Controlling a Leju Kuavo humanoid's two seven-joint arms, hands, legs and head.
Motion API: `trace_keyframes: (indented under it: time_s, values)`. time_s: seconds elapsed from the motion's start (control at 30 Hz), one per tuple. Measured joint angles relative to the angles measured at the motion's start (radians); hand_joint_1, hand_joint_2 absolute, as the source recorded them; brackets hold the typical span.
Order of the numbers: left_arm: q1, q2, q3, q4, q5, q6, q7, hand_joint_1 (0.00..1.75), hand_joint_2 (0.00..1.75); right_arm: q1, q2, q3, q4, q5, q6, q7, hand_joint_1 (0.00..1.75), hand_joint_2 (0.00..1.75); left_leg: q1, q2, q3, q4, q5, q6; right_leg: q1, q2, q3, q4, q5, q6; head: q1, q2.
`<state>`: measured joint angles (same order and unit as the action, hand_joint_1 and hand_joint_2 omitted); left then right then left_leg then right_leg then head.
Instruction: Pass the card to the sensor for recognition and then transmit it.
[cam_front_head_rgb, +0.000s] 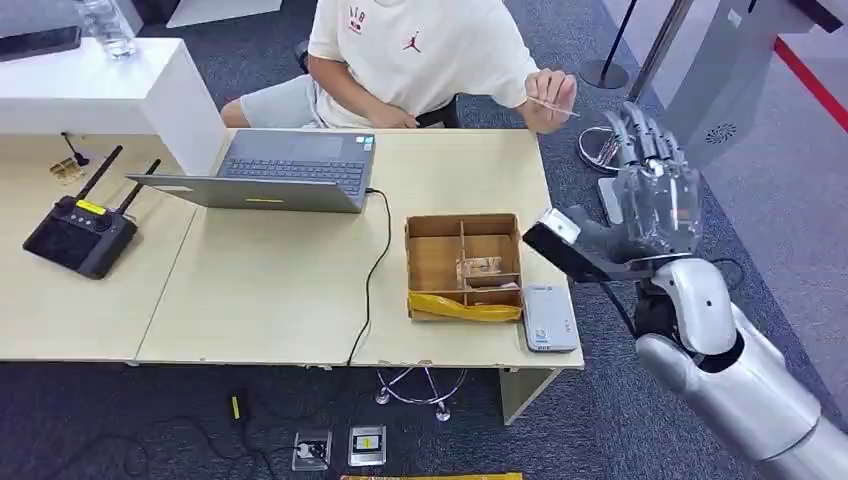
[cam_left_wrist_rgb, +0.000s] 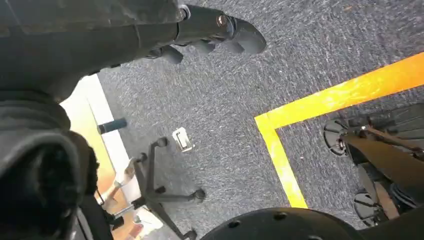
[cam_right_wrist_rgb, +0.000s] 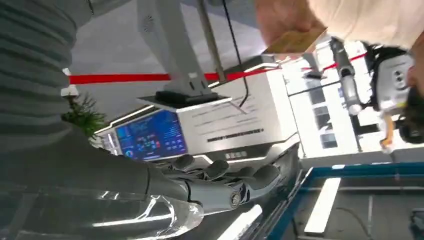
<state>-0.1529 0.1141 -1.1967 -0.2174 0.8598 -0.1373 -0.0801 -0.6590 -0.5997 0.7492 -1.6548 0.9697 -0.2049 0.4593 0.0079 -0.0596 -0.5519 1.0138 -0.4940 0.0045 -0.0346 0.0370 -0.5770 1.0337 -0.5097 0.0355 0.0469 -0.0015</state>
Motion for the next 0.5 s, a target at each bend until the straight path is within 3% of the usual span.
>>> trace_keyframes:
  time_s: [0.5]
  values:
    - [0.002,0.004,0.0,-0.005,-0.01,0.0,0.0,0.0,0.0,-0.136,0.137,0.24,0.139,0.042,0.104,-0.088,0.0,1.75,0.0,0.003,0.001,0.0,0.0,0.0,0.0,0.003,0.0,0.0,0.0,0.0,0.0,0.0]
